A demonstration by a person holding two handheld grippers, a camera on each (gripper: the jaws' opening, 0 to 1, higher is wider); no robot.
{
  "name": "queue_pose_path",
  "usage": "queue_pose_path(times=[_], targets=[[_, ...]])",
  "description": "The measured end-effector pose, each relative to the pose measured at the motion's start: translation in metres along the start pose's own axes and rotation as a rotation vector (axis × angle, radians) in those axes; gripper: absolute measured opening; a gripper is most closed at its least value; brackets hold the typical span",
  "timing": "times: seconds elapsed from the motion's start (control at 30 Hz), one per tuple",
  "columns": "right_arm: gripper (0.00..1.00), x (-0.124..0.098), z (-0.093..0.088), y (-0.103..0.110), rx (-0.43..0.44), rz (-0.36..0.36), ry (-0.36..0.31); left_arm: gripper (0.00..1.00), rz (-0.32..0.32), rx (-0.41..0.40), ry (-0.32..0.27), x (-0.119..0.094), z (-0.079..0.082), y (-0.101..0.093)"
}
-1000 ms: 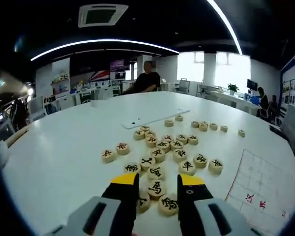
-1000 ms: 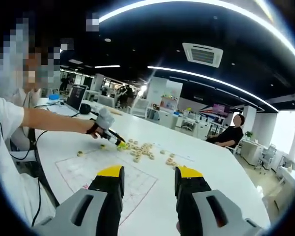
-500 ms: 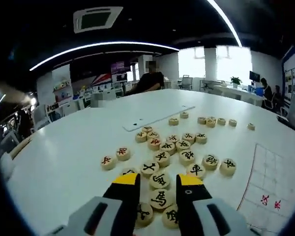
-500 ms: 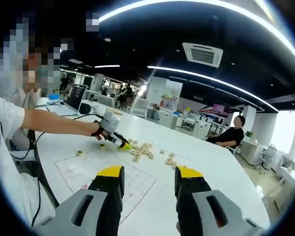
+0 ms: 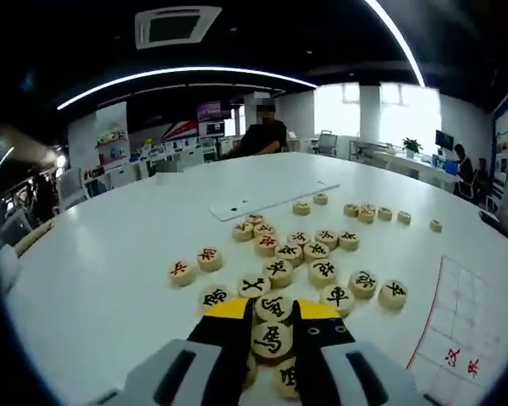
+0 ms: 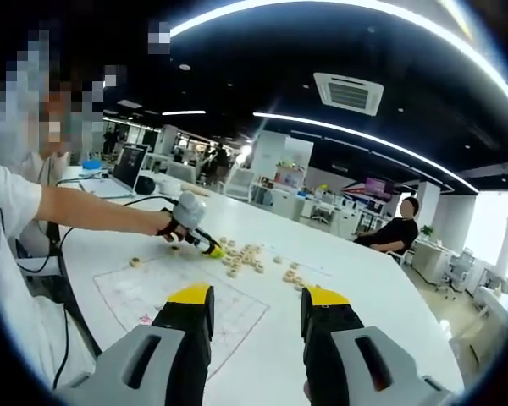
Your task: Pick up the chess pieces one by one and place each piece onto its starting position on the chessboard, setting the pieces on their correct points until all the chess pieces are arranged in the starting layout
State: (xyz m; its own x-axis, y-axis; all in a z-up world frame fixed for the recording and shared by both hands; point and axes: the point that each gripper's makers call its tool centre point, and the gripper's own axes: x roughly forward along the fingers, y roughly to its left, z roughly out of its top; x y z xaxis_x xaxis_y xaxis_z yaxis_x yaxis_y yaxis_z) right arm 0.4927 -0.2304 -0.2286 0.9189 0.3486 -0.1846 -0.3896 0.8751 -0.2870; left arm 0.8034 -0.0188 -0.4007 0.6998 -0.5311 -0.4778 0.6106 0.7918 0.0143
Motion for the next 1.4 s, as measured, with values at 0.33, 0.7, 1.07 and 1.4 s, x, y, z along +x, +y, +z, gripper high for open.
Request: queue_pose_path(times=[0.33,0.7,1.07,1.4], targets=[[0.42,-0.001,0.0,0.003,-0.004,0.005,0.0,0.21,-0.005,0.029,-0.036,-0.021,0.017,-0.004],[0.42,0.002,0.0,0.006,-0.008,0.01,0.004,0.21,-0.054,0.059,-0.138,-0.097,0.03,-0.017],[0.42,0.002,0.001,0.01,-0.016,0.015,0.009,0.21,-0.091,0.008,-0.251,-0.173,0.027,-0.019],[0.42,0.001,0.002,0.01,-0.02,0.013,0.005,0.21,-0.105,-0.029,-0.19,-0.194,-0.03,-0.013]])
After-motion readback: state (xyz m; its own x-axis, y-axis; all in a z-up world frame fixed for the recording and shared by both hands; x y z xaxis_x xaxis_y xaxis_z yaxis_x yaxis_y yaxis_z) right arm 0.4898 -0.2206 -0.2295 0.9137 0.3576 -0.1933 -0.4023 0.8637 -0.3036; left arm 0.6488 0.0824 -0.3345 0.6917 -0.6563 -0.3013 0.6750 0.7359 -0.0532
